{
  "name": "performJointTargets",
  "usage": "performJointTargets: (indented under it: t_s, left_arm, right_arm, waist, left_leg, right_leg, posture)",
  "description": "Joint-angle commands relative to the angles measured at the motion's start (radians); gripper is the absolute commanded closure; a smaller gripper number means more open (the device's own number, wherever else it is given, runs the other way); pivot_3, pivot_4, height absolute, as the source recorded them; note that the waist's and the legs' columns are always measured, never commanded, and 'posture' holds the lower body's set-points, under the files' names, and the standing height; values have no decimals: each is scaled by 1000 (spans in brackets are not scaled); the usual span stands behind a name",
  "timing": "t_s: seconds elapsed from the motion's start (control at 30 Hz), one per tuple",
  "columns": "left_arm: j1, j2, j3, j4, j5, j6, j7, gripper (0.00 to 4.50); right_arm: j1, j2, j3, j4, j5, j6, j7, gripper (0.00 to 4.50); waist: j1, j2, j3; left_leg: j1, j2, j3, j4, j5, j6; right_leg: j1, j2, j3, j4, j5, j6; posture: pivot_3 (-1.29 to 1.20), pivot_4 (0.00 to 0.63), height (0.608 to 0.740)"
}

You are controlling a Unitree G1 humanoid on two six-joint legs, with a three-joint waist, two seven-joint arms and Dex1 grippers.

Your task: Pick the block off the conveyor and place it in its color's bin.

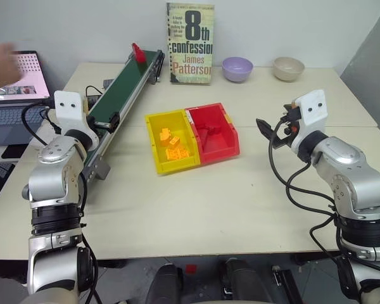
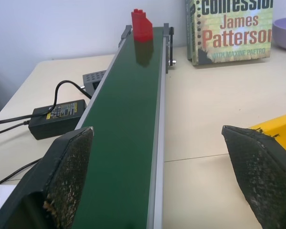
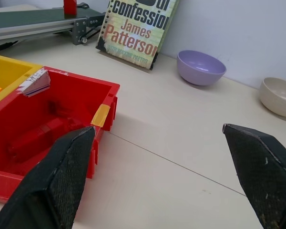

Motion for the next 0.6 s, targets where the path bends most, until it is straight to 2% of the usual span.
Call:
performJointTargets:
  t_s: [0.03,0.17,0.3,0.4,0.6]
  left_arm:
    - [0,16,19,-48,-2,-9,1,13]
    - [6,9,56,-45,-16,-35,17,13]
    - [17,5,86,-32,-27,-71,20,13]
    - [16,-4,108,-18,-35,-96,33,13]
    - [25,-2,124,9,-50,-122,25,13]
  right_arm:
    - [-19,-9,-26,-31,-3,-12,5,0]
    - [-61,15,-24,-16,49,-25,53,0]
    - [-111,-4,21,-16,126,-65,229,0]
    - [-145,-5,43,2,160,-76,309,0]
    - [-197,10,91,47,177,-105,395,0]
  waist:
    - [0,0,0]
    - [-1,0,0]
    - [-3,0,0]
    - [-1,0,0]
    - [1,0,0]
  left_leg:
    - [0,0,0,0,0,0]
    - [0,0,0,0,0,0]
    - [0,0,0,0,0,0]
    - [0,0,-1,0,0,0]
    - [0,0,0,0,0,0]
  right_leg:
    - [0,0,0,0,0,0]
    - [0,0,0,0,0,0]
    - [0,0,-1,0,0,0]
    - [0,0,-1,0,0,0]
    - [1,-1,-1,-1,0,0]
  posture:
    - [0,150,740]
    - [0,150,740]
    - [0,150,740]
    - [0,150,740]
    - [0,150,740]
